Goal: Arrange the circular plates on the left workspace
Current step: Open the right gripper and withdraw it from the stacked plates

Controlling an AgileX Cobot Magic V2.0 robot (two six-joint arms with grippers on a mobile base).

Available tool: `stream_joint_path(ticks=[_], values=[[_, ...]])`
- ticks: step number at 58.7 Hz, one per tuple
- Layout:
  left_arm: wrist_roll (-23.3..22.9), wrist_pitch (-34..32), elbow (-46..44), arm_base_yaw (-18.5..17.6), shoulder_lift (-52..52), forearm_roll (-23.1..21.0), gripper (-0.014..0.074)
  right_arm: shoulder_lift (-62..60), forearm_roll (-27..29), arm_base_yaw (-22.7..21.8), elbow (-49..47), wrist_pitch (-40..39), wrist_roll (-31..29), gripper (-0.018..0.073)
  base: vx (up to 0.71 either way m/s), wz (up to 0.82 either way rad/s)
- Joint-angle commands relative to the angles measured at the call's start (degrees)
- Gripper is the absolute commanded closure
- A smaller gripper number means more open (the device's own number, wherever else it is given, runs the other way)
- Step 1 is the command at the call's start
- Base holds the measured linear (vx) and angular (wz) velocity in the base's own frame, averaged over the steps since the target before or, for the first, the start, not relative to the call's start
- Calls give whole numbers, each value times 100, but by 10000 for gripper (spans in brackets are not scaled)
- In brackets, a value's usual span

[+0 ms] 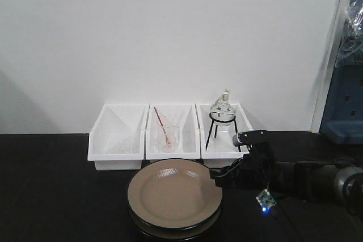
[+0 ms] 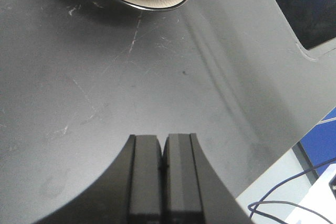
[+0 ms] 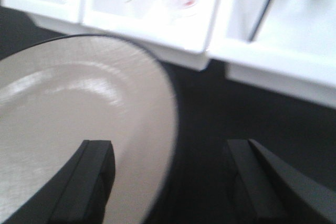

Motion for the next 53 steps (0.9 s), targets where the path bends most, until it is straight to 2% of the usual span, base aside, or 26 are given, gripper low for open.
stream_joint_path(ticks=[1,7,11,14,21,24,28,37,43,47,53], values=[[29,-3,-147,-24,-97,-388,596,-531,462,-35,-185,-505,-204,62,0,0],[13,7,-147,-24,-97,-395,596,-814,462,-32,-108,-1213,-143,106,0,0],[-60,23,-147,-24,-97,-395,596,-1123,468,-32,23,-1644,-131,179,0,0],[-262,-9,-147,-24,-84,-395,596,-1383,467,-25,155,-1900,-131,250,0,0],[-1103,-179,-147,2,99,-188,596,-2221,473,-25,621,-2242,-131,477,0,0],[-1346,-302,-147,2,268,211,596,-2584,473,-25,860,-2249,-131,566,0,0],[-1689,-499,-147,2,503,894,596,-3127,473,-20,1231,-2251,-125,572,0,0],[-2612,-1463,-147,2,1112,3233,596,-4461,467,-7,2261,-2234,-144,568,0,0],[-3602,-2429,-147,2,1234,4482,596,-5499,460,-7,3071,-2299,-162,567,0,0],[-4287,-2957,-147,2,1141,4914,596,-6149,460,-7,3609,-2299,-162,567,0,0],[-4629,-3401,-147,-4,777,4922,596,-7176,473,-7,4257,-2326,-162,565,0,0]])
